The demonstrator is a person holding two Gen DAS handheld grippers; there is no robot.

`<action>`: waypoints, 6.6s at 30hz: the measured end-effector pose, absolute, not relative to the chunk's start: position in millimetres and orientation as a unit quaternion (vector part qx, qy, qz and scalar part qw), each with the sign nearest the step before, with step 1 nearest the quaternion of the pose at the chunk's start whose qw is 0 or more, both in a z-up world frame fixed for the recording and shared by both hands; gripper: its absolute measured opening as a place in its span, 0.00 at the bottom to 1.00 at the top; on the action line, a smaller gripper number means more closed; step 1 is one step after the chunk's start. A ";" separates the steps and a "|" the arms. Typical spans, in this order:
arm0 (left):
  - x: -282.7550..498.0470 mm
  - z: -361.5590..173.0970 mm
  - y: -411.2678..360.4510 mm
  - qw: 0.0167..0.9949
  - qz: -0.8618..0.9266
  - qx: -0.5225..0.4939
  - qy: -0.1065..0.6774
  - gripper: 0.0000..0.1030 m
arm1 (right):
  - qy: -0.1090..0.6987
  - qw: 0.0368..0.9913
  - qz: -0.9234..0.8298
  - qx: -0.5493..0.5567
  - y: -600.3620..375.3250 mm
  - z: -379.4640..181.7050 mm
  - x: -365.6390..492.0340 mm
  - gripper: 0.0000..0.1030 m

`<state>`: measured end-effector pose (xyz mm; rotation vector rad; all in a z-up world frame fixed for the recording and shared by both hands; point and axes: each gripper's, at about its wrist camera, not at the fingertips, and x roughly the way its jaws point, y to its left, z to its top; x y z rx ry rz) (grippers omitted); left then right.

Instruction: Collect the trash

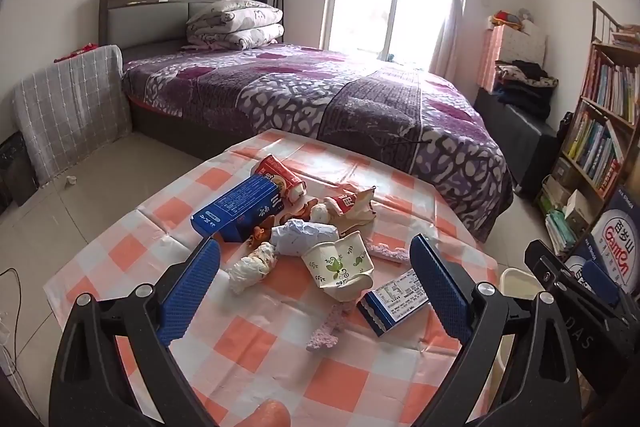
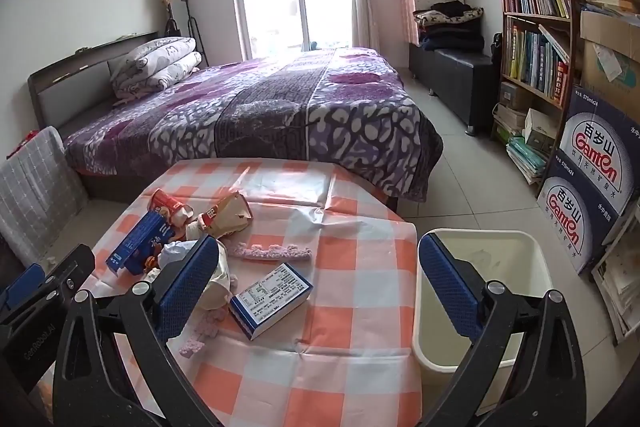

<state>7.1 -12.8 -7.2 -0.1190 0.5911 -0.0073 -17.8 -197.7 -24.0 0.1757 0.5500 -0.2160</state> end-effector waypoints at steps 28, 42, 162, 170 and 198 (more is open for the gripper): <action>14.2 -24.4 -11.2 0.945 -0.004 -0.066 0.321 0.90 | 0.283 0.950 -0.095 0.089 -199.7 -31.4 -15.4 0.94; 14.8 -29.4 -7.9 0.944 -0.003 -0.068 0.322 0.90 | 0.288 0.949 -0.095 0.089 -199.4 -36.8 -16.8 0.93; 156.3 -98.0 57.5 0.834 -0.032 -0.054 0.548 0.41 | 0.488 0.853 0.077 0.169 -146.0 -97.2 150.8 0.25; 148.1 -75.0 27.3 0.869 -0.049 -0.044 0.490 0.42 | 0.424 0.897 0.026 0.125 -179.5 -64.3 122.8 0.25; 98.9 -66.5 -143.3 0.860 -0.230 -0.006 0.456 0.42 | 0.389 0.881 -0.240 0.125 -371.2 -43.2 16.2 0.26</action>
